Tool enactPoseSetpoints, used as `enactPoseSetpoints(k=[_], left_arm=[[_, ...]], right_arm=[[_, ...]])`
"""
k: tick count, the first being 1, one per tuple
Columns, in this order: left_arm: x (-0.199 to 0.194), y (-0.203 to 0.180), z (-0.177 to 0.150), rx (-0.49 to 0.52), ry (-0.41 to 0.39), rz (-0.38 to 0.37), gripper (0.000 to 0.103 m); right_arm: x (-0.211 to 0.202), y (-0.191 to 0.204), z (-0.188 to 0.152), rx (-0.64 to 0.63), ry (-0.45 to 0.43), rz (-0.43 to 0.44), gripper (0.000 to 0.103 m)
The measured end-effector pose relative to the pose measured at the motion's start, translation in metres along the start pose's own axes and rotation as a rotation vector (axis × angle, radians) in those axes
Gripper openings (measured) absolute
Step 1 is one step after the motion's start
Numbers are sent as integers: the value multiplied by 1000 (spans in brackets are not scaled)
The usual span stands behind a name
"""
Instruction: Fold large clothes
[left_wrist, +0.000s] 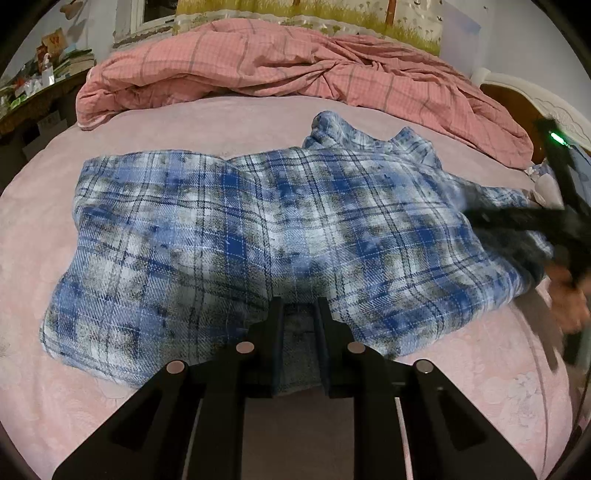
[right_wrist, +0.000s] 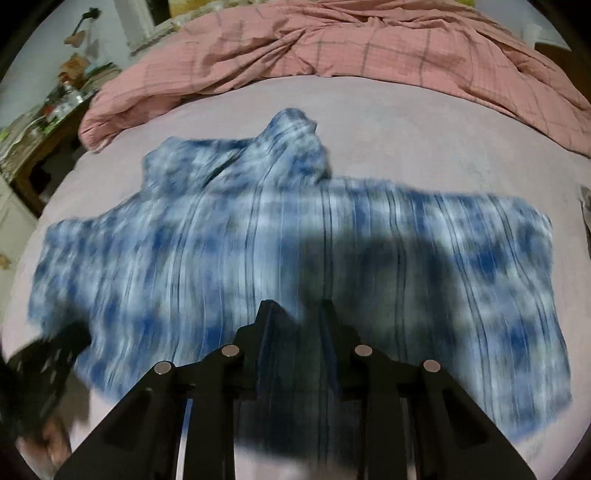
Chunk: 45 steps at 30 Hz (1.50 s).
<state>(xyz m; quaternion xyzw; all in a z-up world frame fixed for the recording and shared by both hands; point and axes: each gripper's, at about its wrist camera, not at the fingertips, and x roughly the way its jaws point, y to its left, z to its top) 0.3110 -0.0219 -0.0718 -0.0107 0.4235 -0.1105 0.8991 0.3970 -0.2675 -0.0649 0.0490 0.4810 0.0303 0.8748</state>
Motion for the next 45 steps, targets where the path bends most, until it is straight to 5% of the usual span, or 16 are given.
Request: enactPoseSetpoints(k=[5,10,19,27,29,32,35,37,45], left_arm=[[1,-6,1,27,-8,34,17],[1,-6,1,26,-7,34,17],[1,-6,0,34,-16,45,17],[1,-9,-2,45,-18,62,17],[1,-10,-2,51,-20,68,17],[1,-10,-2,49,-19,67,17],[1,-11,-2,51,-18,69,17],[1,-12,-2,66,-22,86,17],[1,-16,-3,73,-20,92,17]], right_arm=[[21,3,36,18,1,-44,28],[21,-8,33,68,12,-8,27],[-49,-8,-71,-86,4,87,9],[-91,-29,-125,-89,-82,97,9],[-108,-43,-125,-66,-198,8,16],[-108,-81,-120,136,-191,70,50],[-106,-122,-123,372,-206,115,52],[-112,-142,-130,503,-288,77,66],[-82,-166,-111,581,-248,176,72]])
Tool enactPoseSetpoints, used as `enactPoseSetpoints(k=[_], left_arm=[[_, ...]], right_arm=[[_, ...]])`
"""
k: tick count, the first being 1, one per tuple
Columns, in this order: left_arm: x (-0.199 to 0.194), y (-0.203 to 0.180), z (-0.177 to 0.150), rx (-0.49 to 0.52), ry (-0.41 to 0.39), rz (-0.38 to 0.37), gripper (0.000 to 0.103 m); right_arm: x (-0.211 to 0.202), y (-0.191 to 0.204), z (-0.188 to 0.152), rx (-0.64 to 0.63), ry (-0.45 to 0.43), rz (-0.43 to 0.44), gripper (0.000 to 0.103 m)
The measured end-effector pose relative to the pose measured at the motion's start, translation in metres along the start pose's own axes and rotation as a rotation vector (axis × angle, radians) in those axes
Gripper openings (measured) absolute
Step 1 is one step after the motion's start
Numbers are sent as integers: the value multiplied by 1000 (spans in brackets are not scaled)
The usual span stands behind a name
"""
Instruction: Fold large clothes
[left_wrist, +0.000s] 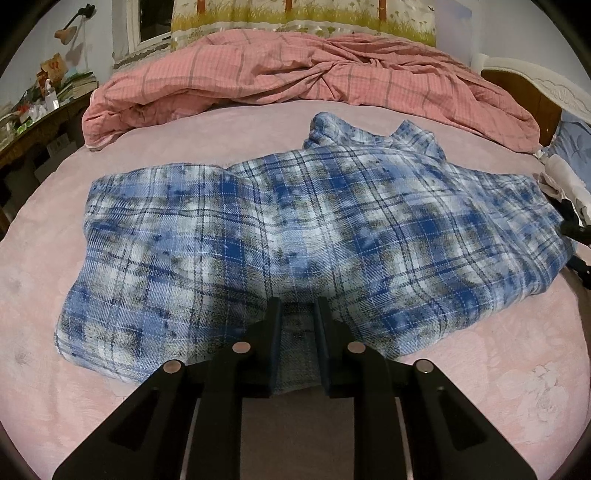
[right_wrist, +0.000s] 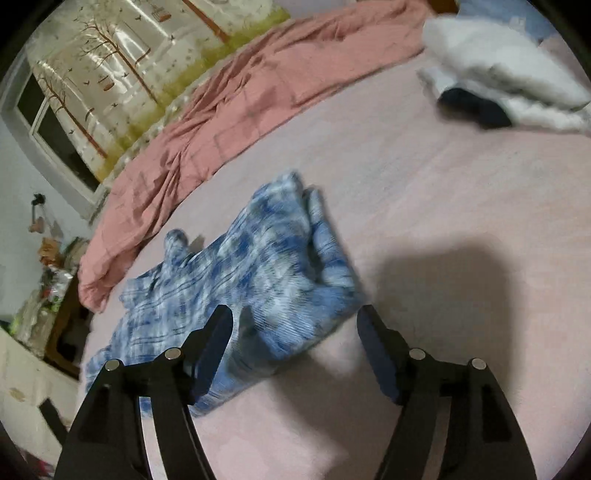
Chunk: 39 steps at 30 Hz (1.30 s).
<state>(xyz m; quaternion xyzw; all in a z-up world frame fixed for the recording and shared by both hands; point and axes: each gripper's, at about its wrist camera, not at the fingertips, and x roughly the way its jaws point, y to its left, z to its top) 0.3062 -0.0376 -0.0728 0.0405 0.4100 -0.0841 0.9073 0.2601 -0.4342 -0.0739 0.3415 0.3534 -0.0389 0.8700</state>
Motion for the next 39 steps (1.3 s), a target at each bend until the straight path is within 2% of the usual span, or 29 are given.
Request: enactPoseSetpoints(k=[2,3,4,7,9,11,14,17,20,22,26,28,30,31,33,35,39], left_arm=[[1,3,1,-2,0,-2,17],[1,2,1,-3,0,-3,17],[1,3,1,-5,0,-5,17],[1,3,1,-5,1,-4,17],[1,3,1,-3,5,-3,17],[1,4,1,-8,7,-7,17],[0,4,2,-19,4,-9,17],[-4,11,3,-78,-10,-26,19],[-21,15,6,-91,-70,-58,19],[-40,16,9,-81,-132,-77,19],[-77,26,14,-93,-262,-60,19],[-85,31,15,-94,-298,-29,19],[-84,36,15,-102,-297,-2,19],[-81,38,16,-111,-286,-2,19],[-74,42,15,-132,-257,-11,19],[-69,42,16,-144,-242,-14,19],[-66,44,16,-153,-234,-15,19]], right_arm=[[9,5,3,-10,7,-70,50],[11,6,4,-8,7,-60,30],[14,7,5,1,5,-45,21],[11,19,4,-33,-17,-98,13],[-2,49,0,-170,-96,-161,11],[-14,76,-3,-279,-179,-181,11],[-39,130,-24,-424,-360,-225,10],[-40,180,-46,-555,-385,-172,10],[-29,218,-71,-676,-384,-161,10],[-18,235,-89,-734,-360,-146,10],[-3,244,-115,-785,-250,-92,10],[15,247,-124,-808,-157,-82,10],[34,244,-126,-773,-37,-65,10],[38,241,-128,-758,-8,-53,10],[42,239,-131,-752,-5,-51,10],[41,243,-138,-801,-23,-58,13],[29,240,-144,-807,-17,17,46]])
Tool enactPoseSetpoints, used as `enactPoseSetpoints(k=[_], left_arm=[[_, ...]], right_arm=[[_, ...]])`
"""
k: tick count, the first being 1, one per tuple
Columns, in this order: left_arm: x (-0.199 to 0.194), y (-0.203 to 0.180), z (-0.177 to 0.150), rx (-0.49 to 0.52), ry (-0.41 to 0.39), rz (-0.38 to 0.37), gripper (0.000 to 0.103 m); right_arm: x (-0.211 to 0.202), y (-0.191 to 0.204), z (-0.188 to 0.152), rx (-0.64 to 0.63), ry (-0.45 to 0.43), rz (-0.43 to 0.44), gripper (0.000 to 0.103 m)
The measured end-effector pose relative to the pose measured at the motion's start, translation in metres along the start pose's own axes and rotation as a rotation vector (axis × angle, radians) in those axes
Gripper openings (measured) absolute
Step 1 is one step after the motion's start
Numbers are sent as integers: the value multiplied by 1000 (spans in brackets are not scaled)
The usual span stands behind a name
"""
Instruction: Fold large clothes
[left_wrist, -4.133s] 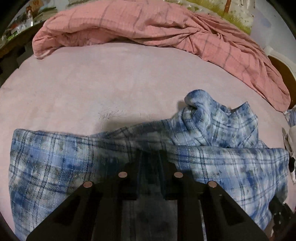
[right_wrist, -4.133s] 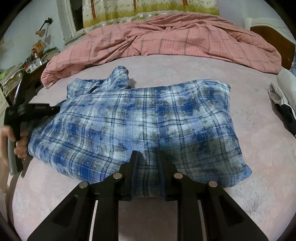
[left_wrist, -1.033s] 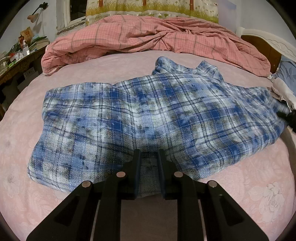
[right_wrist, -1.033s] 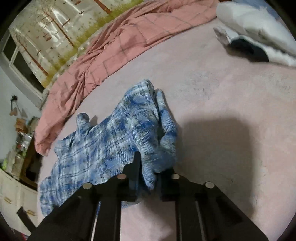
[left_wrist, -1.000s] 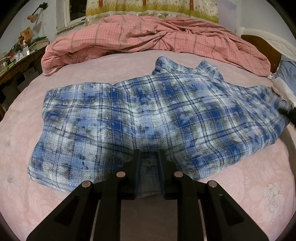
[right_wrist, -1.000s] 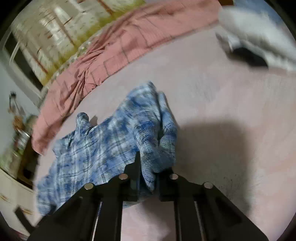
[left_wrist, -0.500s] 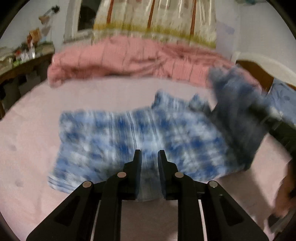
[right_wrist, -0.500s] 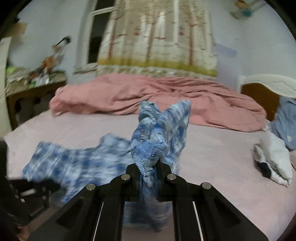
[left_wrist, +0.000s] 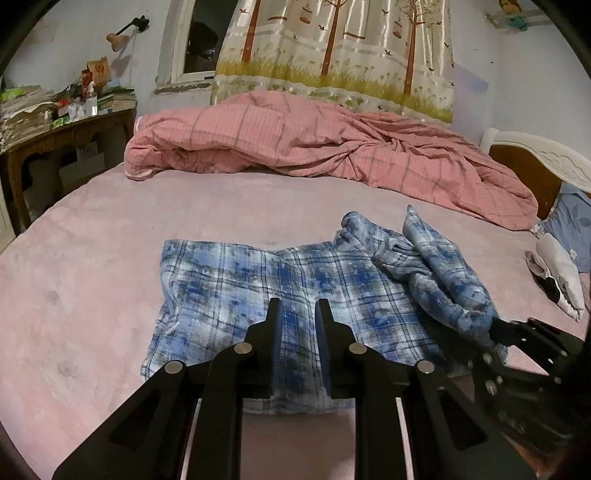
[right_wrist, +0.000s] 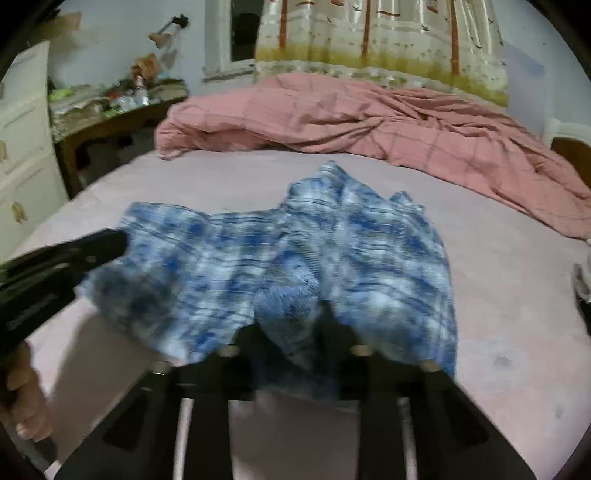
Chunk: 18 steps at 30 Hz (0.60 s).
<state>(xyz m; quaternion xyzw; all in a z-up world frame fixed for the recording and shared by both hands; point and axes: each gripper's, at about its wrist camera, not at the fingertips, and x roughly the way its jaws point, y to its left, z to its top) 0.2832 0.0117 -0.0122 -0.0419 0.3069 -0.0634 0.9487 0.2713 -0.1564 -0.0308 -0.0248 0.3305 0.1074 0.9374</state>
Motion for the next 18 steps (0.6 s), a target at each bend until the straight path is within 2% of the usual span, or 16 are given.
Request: enactPoseSetpoints(k=[1,2,4,7,9,11,12,14,18], left_arm=[[-2,0,-1,-2,-4,5,19],[-3,1,-1,-9,-9,12,19],[-4,4,0,-25,-14,15,19],[-4,8,2,-45,-18,18,21],[-5,11,2,-52,-17,26,28],[-6,15,3,-59,-26,52,46],[-6,17,5,-65,-30,64,51],[-6,25,7,-84,-33,82,62],[0,42,7,-106,-1,98,69]], right_arm=[[-2,2,0,-7,-4,13,53],[-6,3,-1,-14,-10,21,54],[-16,2,1,-18,-27,21,54],[-26,-11,12,54,-52,52,54],[-32,-22,22,115,-83,58,54],[-35,-33,31,155,-114,42,54],[-33,-38,36,170,-121,20,54],[-23,-43,39,173,-97,-3,54],[21,-38,27,110,66,-43,54]])
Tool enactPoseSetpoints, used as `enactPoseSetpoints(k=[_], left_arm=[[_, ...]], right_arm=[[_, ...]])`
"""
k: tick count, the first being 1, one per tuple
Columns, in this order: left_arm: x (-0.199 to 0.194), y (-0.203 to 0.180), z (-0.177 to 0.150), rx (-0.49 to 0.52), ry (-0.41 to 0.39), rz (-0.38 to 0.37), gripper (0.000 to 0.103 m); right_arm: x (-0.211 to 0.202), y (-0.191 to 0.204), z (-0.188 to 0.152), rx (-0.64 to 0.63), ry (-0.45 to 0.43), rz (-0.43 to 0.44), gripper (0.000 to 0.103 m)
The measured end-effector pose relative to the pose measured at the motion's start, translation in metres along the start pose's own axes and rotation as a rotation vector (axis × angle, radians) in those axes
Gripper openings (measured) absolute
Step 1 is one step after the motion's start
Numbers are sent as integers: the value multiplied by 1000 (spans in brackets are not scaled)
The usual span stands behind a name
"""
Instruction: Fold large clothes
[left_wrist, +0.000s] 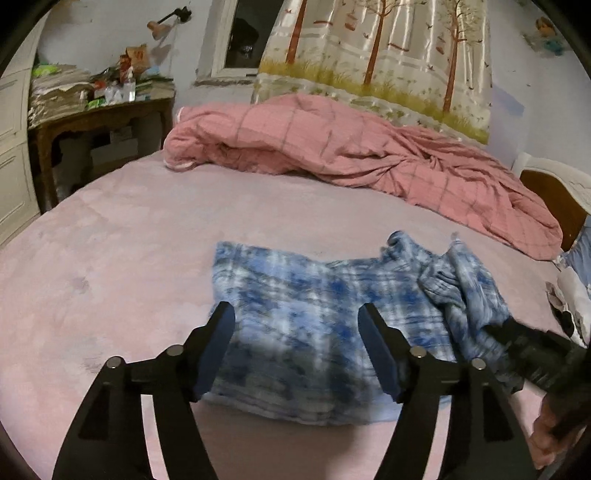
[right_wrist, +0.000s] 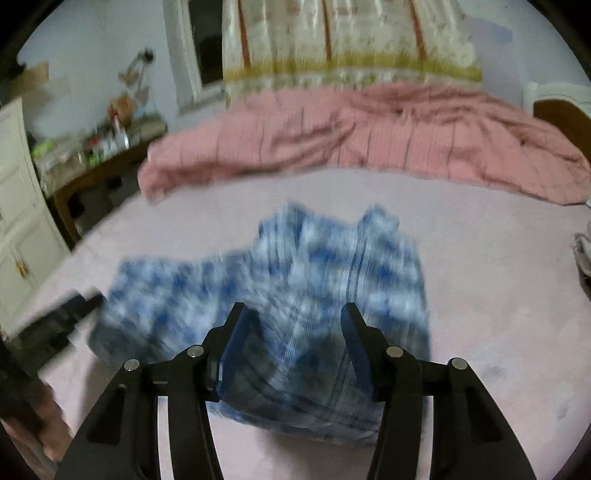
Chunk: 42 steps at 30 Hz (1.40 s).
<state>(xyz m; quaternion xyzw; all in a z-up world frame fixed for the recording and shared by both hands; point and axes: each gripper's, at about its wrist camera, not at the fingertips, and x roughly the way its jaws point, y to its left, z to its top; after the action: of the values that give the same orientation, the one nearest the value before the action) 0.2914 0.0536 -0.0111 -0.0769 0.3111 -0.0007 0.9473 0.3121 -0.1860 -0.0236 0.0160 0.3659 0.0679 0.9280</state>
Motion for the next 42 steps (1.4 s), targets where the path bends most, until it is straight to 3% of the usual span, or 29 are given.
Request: enactPoseSetpoints(k=[2,4,8,10,16,22,25,27,28,29,31,33,35,38,42], left_arm=[[5,5,-2,1,17,29,70],[9,11,-3,-13,33,44,73],[13,21,-2,-42,56,66,83],[14,30,-2,-83,64,44,90],[29,67,-3,-266,126,-4,94],[51,90,-15,-398,237,-51,94],[52,89,-16,-392,234,-84,93],[52,85,-17,-380,234,-128,85],[54,82,-17,-367,241,-140,72],[55,78,-18,-341,246,-133,60],[57,69,-18,-279,247,-89,47],[57,59,-18,-225,235,-47,42],[54,53,-15,-189,215,-39,22],[43,41,-8,-140,154,-39,15],[1,13,5,-39,-8,-45,14]], right_arm=[[13,8,-8,-54,38,-27,54],[19,15,-15,-90,20,-61,54],[23,16,-17,-108,32,-59,54],[18,12,-16,-112,31,-34,54],[-15,-15,-18,-22,-14,66,54],[-43,-50,-23,13,-51,43,54],[-49,-71,-26,54,-62,44,54],[-49,-85,-27,93,-62,33,55],[-48,-90,-27,109,-57,33,55],[-47,-96,-27,123,-49,38,55],[-45,-102,-27,142,-43,46,55],[-42,-104,-27,144,-42,58,55],[-36,-101,-26,139,-33,81,56],[-13,-91,-27,136,27,128,60],[2,-83,-31,134,44,132,65]])
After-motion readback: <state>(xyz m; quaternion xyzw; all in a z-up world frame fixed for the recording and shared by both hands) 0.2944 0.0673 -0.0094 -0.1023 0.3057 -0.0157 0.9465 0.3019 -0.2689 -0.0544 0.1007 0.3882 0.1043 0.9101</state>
